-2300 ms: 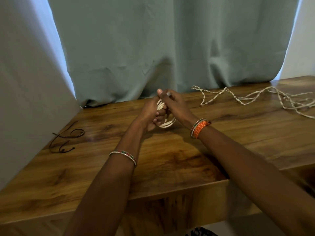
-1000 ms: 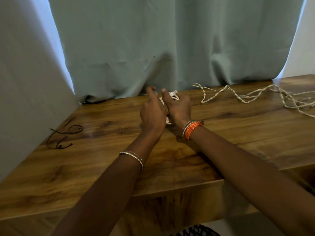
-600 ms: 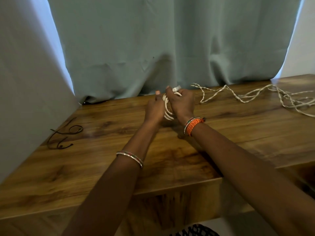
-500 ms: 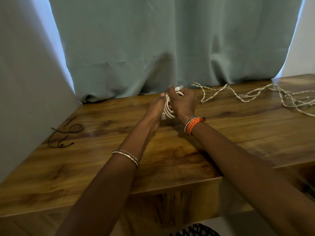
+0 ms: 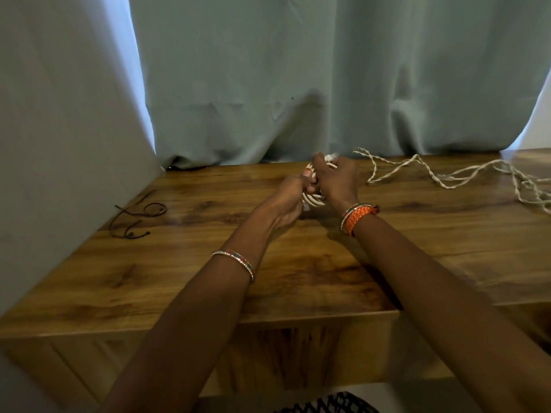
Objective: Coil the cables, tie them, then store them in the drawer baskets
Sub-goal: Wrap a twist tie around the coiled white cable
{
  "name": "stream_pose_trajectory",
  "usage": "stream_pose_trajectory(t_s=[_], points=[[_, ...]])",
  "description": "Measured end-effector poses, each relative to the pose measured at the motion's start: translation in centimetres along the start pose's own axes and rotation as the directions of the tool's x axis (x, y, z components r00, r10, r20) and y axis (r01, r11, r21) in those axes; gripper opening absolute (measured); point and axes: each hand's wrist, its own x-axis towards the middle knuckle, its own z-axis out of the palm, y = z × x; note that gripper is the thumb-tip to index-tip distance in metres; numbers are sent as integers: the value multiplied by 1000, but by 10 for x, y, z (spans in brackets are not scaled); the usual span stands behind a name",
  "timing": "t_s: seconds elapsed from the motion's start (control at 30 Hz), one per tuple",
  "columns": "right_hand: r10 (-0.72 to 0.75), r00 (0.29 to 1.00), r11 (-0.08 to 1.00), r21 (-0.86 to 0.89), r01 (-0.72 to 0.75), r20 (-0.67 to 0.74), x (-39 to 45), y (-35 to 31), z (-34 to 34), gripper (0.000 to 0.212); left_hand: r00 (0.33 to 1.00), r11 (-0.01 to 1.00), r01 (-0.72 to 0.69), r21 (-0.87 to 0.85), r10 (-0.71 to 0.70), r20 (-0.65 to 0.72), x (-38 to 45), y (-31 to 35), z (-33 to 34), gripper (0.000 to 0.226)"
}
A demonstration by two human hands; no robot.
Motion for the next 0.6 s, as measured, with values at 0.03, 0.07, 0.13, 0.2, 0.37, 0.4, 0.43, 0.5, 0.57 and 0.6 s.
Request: stream_pose_trajectory(t_s=[0.03, 0.07, 0.13, 0.2, 0.37, 0.4, 0.43, 0.5, 0.57, 0.6], points=[[4, 1000, 1000, 11, -4, 12, -1, 0, 0, 34, 999, 999, -18, 29, 19, -26, 1, -1, 0, 37], [13, 999, 1000, 21, -14, 45, -2, 0, 0, 35, 998, 997, -38, 71, 42, -56, 1, -2, 0, 37], [17, 987, 997, 68, -28, 158, -4, -3, 2, 34, 989, 981, -72, 181, 93, -112, 1, 1, -5, 37], [18, 967, 991, 126, -52, 256, -6, -8, 5, 43, 972, 957, -114, 267, 163, -167, -3, 8, -16, 38], [-34, 989, 978, 209, 3, 143, -17, -16, 17, 32, 842, 805, -283, 522, 469, -266, -35, 25, -49, 37], [-84, 986, 982, 182, 57, 144, -23, -19, 19, 20, 805, 773, -311, 553, 523, -279, -43, 30, -59, 38], [-133, 977, 982, 155, 107, 166, -30, -23, 21, 12, 765, 750, -329, 574, 568, -303, -52, 37, -71, 36], [-200, 949, 980, 62, 191, 245, -44, -34, 33, 6, 690, 717, -346, 605, 631, -354, -69, 55, -99, 33], [-235, 904, 968, 6, 249, 356, -59, -42, 54, 7, 638, 686, -323, 652, 667, -385, -87, 73, -131, 36], [-249, 876, 960, -16, 281, 414, -67, -45, 66, 8, 619, 669, -316, 673, 683, -388, -95, 79, -148, 37]])
